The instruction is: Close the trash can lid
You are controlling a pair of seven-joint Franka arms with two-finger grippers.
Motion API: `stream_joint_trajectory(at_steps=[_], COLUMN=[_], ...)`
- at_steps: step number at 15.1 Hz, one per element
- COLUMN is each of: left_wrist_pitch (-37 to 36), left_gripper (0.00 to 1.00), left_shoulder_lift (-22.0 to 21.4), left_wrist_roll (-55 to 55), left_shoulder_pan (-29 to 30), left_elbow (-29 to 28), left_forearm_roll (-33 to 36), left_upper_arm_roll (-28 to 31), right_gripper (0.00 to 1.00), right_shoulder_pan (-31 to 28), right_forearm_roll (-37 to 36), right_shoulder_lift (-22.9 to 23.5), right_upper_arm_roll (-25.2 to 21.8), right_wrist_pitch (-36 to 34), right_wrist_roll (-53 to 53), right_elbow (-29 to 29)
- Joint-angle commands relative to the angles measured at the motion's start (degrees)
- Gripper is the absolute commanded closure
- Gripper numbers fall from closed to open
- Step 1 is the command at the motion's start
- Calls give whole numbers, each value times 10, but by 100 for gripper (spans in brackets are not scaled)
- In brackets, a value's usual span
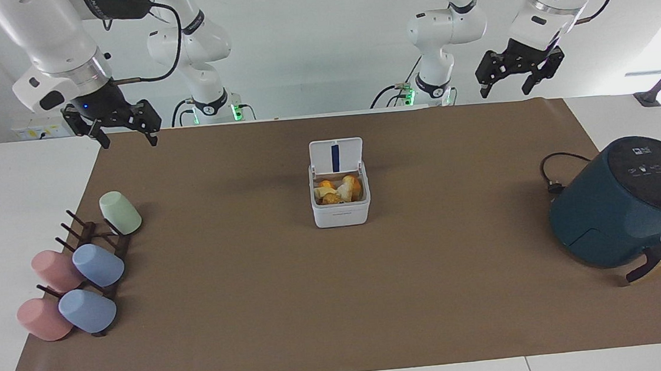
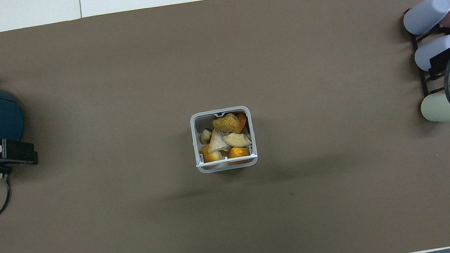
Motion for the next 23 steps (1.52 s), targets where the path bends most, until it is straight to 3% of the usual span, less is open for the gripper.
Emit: stream_joint_trajectory(at_steps=[1,5,9,12,23], left_wrist_pitch=[10,58,170,237,348], left_gripper=[100,100,100,100,100], left_shoulder_lift=[-18,-33,-46,-39,25], left_wrist_roll=[-16,-156,-284,-319,-337], left_shoulder_pan=[-45,-149,-276,-332,-344], left_elbow=[-25,-78,-166,-213,-228], left_forearm_roll=[-26,-60,-88,-88,-88], left_upper_arm_roll=[2,1,1,1,2], right_gripper=[0,0,0,0,0], right_shoulder_pan=[-6,-6,-6,-6,-6], right_forearm_roll=[1,1,1,1,1], right_shoulder_lift=[-7,-7,-7,-7,-7], right_upper_arm_roll=[4,3,3,3,3], right_wrist_pitch=[3,3,3,3,3], right_wrist_roll=[-8,-8,-8,-8,-8], right_elbow=[-8,-8,-8,-8,-9])
